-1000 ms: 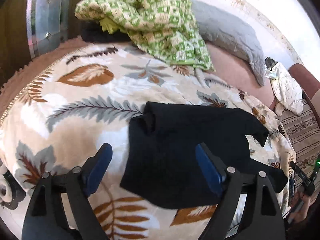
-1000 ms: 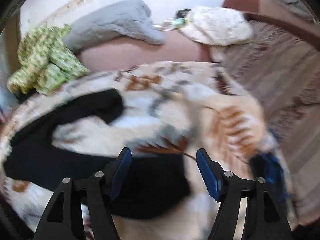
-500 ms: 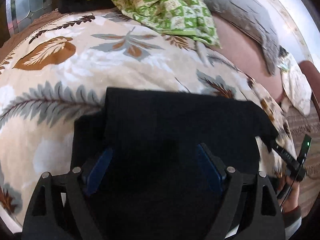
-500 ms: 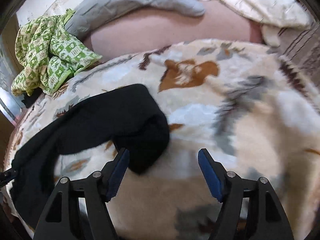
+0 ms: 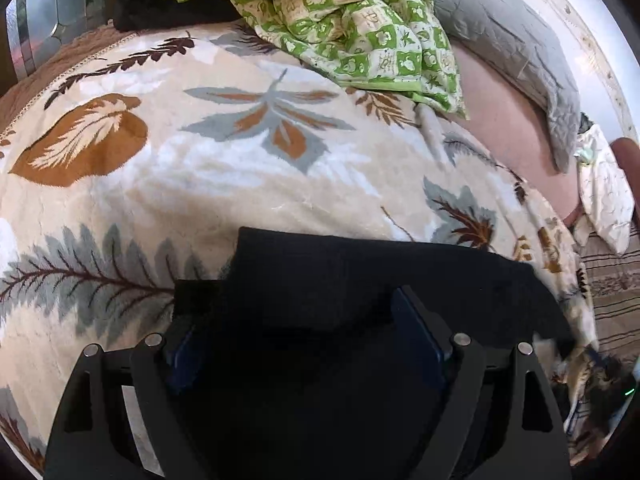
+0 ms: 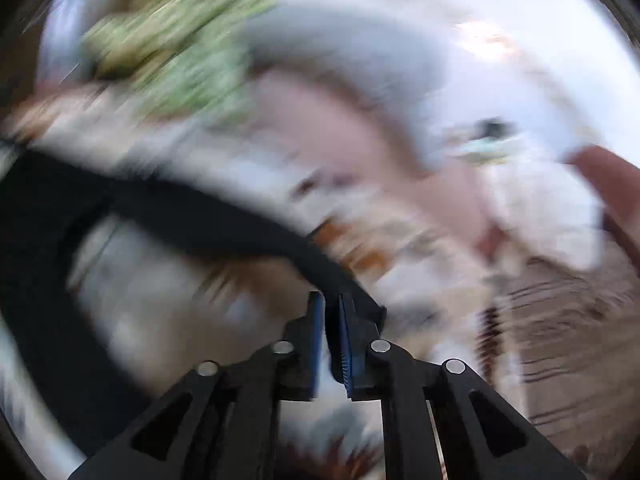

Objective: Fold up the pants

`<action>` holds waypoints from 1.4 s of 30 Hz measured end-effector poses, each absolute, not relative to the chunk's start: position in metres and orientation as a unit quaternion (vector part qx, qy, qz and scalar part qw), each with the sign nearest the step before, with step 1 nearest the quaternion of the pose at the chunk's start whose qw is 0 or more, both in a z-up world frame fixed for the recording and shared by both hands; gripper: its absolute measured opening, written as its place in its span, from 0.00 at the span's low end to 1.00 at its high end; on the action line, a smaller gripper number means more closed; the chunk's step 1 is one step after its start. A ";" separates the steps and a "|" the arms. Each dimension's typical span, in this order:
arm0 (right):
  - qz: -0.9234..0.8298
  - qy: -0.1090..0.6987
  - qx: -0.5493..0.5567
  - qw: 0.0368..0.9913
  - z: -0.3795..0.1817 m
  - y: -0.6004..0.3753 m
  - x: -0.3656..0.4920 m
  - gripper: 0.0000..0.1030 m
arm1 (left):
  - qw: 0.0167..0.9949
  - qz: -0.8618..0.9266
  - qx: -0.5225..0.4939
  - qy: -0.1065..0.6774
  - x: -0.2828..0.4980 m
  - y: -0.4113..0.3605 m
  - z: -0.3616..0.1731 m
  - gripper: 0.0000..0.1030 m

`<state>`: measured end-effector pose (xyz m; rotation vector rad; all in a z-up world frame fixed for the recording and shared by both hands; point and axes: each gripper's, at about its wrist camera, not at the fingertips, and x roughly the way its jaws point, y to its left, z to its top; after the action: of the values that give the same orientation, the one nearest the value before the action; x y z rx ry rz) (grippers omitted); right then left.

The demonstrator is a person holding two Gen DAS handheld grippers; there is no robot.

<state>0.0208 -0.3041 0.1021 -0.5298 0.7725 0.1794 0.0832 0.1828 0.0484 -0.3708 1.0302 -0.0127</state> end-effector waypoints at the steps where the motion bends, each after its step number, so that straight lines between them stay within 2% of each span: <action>1: 0.093 0.397 -0.263 0.874 0.093 -0.306 0.016 0.31 | 0.855 -0.006 -0.173 0.488 0.081 0.187 0.053 0.84; 2: 0.089 0.417 -0.267 0.864 0.085 -0.311 0.011 0.41 | 0.857 -0.002 -0.169 0.486 0.080 0.190 0.057 0.84; 4: 0.078 0.435 -0.246 0.862 0.081 -0.326 0.004 0.42 | 0.863 0.005 -0.163 0.477 0.076 0.201 0.068 0.84; 6: 0.081 0.434 -0.176 0.880 0.093 -0.346 0.003 0.44 | 0.870 0.011 -0.161 0.467 0.076 0.211 0.076 0.84; 8: 0.088 0.413 -0.116 0.899 0.105 -0.357 0.008 0.59 | 0.872 0.016 -0.158 0.462 0.078 0.220 0.082 0.84; 10: 0.089 0.394 -0.093 0.910 0.112 -0.355 0.020 0.63 | 0.867 0.007 -0.159 0.472 0.080 0.223 0.082 0.84; 19: 0.162 0.373 -0.129 0.904 0.101 -0.268 0.075 0.63 | 0.812 -0.069 -0.201 0.544 0.068 0.203 0.059 0.84; 24: 0.176 0.370 -0.116 0.905 0.090 -0.252 0.083 0.64 | 0.825 -0.065 -0.188 0.530 0.078 0.187 0.056 0.84; 32: 0.154 0.376 -0.090 0.909 0.088 -0.259 0.098 0.65 | 0.842 -0.006 -0.182 0.507 0.150 0.199 0.042 0.83; 36: 0.159 0.366 -0.088 0.913 0.093 -0.259 0.097 0.74 | 0.861 -0.026 -0.169 0.479 0.133 0.204 0.071 0.83; 39: 0.170 0.365 -0.097 0.910 0.090 -0.259 0.099 0.74 | 0.871 -0.027 -0.149 0.466 0.122 0.210 0.087 0.84; 42: 0.168 0.373 -0.103 0.906 0.081 -0.258 0.110 0.74 | 0.847 -0.050 -0.165 0.503 0.122 0.214 0.079 0.83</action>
<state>0.1100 -0.2579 0.0813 -0.2136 0.7710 0.3469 0.1221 0.2136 0.0788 -0.3489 1.0597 -0.1052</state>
